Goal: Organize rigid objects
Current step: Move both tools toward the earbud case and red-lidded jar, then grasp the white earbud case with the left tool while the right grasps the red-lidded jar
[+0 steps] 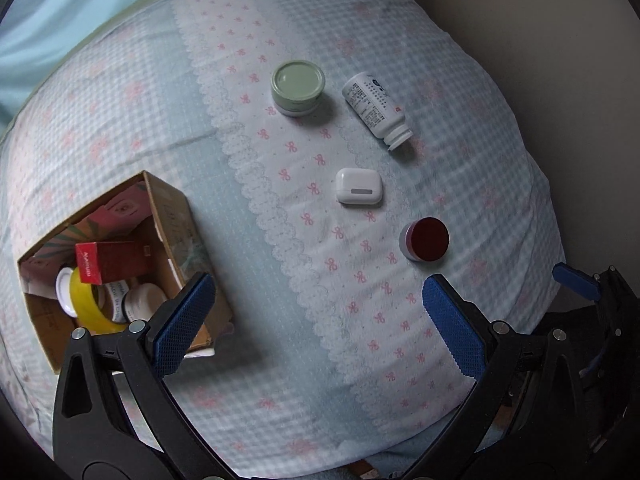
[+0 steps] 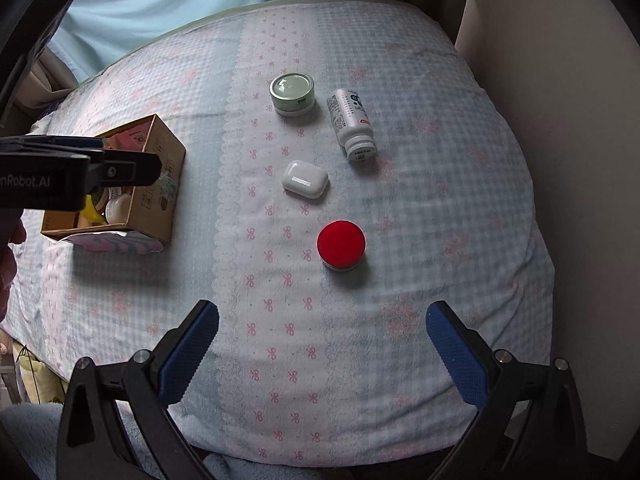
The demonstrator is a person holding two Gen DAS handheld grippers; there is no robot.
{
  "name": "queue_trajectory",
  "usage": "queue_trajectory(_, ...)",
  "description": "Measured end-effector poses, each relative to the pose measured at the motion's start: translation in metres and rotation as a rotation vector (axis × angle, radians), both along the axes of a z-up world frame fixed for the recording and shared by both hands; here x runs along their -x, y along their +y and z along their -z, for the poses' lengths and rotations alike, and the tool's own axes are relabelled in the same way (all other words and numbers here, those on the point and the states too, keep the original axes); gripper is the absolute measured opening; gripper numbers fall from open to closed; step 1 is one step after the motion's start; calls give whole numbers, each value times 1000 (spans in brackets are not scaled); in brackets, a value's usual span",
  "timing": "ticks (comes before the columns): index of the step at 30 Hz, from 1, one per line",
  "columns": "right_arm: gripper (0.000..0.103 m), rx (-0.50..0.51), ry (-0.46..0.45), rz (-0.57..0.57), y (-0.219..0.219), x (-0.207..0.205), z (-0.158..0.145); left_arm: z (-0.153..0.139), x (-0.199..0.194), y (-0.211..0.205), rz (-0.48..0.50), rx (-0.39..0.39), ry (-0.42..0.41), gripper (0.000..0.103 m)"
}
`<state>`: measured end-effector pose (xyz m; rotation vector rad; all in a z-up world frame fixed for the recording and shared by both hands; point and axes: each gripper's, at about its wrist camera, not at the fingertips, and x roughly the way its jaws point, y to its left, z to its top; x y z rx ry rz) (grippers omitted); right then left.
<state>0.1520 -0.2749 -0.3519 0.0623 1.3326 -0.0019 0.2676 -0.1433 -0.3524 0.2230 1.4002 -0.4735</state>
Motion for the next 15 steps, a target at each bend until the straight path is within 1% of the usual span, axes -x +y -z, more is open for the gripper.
queue_trajectory(4,103,-16,-6,-11,-10,-11,31,44,-20,-28,40,-42,34,103)
queue_trajectory(7,103,-11,-19,5,-17,-17,57,76,-34,-45,56,-52,58,103)
queue_trajectory(10,103,54,-2,26,-21,-23,86,104,-44,-61,63,-54,73,103)
queue_trajectory(11,102,56,-4,29,-22,-25,94,112,-46,-67,67,-59,73,103)
queue_trajectory(12,98,52,-3,30,-23,-26,101,120,-47,-71,74,-65,71,102)
queue_trajectory(13,97,51,-2,28,-23,-27,107,127,-48,-76,83,-72,69,102)
queue_trajectory(15,96,47,-5,15,-22,-29,118,139,-48,-84,99,-82,72,101)
